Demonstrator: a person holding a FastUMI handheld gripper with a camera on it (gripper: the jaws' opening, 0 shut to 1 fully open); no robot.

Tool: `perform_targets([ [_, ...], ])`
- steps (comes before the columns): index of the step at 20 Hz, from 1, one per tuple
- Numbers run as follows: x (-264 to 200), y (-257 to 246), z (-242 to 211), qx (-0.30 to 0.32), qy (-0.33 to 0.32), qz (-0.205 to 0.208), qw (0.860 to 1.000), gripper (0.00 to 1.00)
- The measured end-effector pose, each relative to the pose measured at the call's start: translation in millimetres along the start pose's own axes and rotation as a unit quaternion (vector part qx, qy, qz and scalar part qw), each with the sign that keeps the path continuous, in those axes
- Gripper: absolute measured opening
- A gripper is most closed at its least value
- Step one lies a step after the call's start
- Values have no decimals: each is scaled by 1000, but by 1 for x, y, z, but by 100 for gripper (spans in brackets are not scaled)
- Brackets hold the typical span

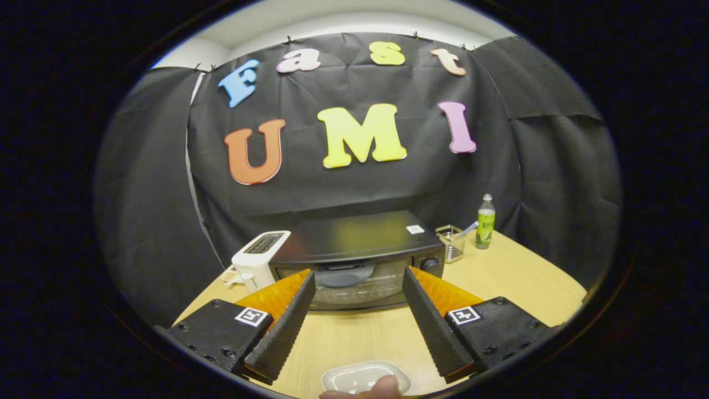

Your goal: Open the toaster oven, put the food inside, and close the toaster oven door.

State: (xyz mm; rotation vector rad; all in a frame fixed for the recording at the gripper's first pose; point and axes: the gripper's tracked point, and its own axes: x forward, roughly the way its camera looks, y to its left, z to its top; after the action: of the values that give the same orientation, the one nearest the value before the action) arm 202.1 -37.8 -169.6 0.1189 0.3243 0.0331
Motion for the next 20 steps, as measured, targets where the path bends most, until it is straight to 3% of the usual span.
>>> perform_targets([
  [7, -118, 16, 80, -32, -94, -1, 995, 100],
  [13, -177, 30, 56, -31, -97, -4, 995, 100],
  [20, -201, 38, 61, -21, -119, -12, 993, 100],
])
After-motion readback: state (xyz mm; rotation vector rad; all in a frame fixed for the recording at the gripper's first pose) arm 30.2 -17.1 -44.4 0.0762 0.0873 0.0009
